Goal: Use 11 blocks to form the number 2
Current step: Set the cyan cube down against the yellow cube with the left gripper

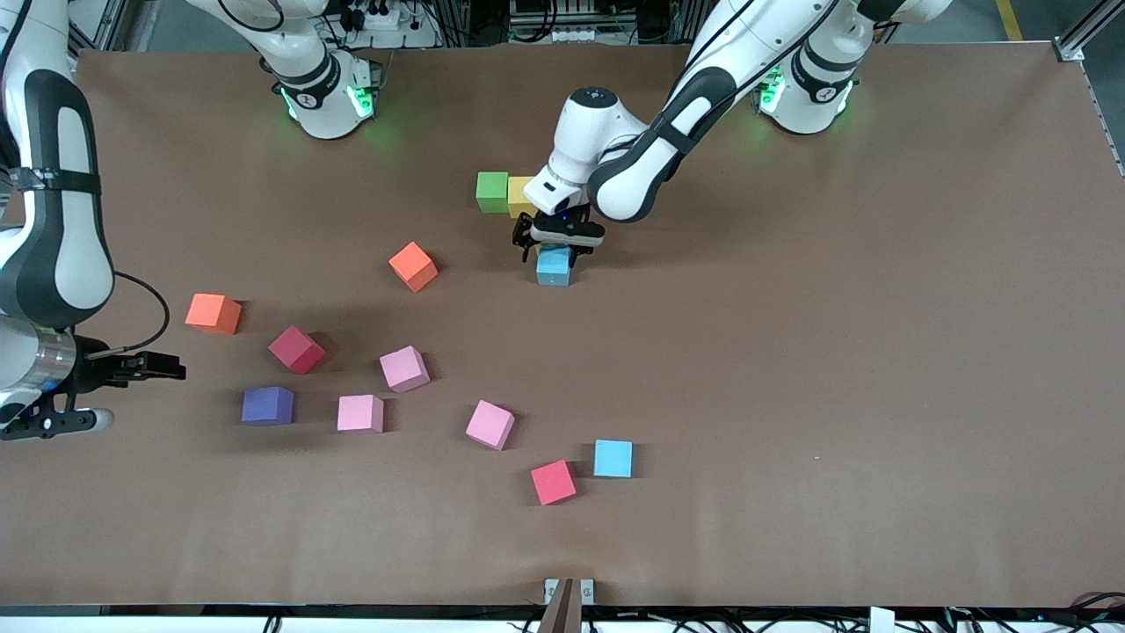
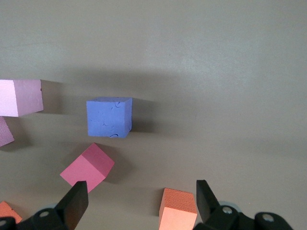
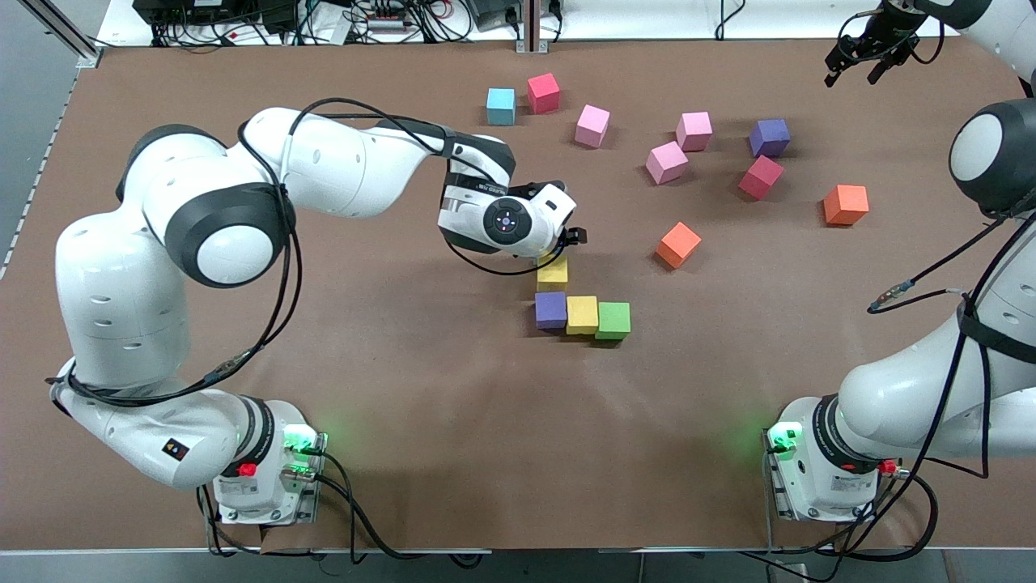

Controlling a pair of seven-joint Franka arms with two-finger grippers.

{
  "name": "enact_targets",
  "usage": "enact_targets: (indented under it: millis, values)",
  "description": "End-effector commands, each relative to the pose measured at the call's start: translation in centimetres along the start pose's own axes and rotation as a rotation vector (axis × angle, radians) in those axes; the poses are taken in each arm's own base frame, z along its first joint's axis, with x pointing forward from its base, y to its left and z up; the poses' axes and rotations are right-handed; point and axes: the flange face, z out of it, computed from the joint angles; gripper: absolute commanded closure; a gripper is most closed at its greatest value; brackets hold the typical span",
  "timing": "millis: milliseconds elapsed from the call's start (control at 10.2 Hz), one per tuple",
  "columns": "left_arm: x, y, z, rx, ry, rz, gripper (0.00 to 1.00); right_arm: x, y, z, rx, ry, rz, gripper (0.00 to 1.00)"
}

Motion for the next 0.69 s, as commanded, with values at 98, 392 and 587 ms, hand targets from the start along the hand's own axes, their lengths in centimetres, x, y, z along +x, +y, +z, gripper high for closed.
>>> enact_targets:
  millis: [98,392,587]
  values:
    - [0.66,0.64,-0.33,-0.024,0.011,-0.046,0.0,0.01,0.19,-0.24,0.021,0.011,-0.01,0.0]
    - [0.65,0.63,-0.37,-0.024,0.011,-0.055,0.0,0.01,0.19,-0.24,0.021,0.011,-0.01,0.0]
    - [0.85,-0.01,-0.36,-0.016,0.016,-0.04,0.0,0.03,0.19,-0.32,0.021,0.012,-0.01,0.0]
